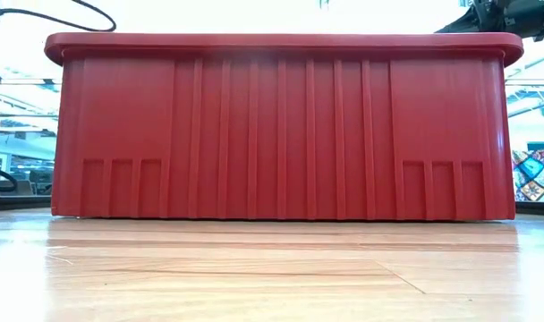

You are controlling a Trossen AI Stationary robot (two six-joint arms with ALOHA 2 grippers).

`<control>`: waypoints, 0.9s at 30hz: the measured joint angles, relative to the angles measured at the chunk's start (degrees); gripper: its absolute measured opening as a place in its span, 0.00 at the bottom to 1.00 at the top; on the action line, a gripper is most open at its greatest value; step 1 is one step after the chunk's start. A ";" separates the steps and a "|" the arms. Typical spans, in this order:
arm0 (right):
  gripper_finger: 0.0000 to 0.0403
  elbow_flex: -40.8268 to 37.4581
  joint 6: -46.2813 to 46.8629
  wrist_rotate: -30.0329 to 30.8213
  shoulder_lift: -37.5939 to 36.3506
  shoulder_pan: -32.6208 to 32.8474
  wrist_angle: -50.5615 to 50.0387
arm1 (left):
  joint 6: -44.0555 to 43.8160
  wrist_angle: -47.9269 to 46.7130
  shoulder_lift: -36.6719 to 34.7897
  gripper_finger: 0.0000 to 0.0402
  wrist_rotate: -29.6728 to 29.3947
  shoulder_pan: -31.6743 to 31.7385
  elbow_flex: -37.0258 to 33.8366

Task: Pick and place slides into bin
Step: Put the black slide into the red bin

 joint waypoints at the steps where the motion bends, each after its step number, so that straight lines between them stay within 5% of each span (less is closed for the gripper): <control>1: 0.00 0.00 -0.02 0.00 0.00 0.00 0.00 | 0.13 1.04 0.78 0.00 0.43 -1.12 -0.82; 9: 0.00 0.00 -0.01 0.01 -0.01 0.00 0.39 | -5.65 21.60 7.64 0.00 0.00 -10.96 -6.98; 17: 0.00 0.00 -0.39 0.00 0.00 0.00 0.33 | -28.20 38.23 15.46 0.02 -0.83 -19.62 -12.32; 27: 0.00 0.00 -0.46 -0.02 0.00 0.02 0.28 | -37.84 49.36 17.07 0.28 -6.94 -27.96 -13.11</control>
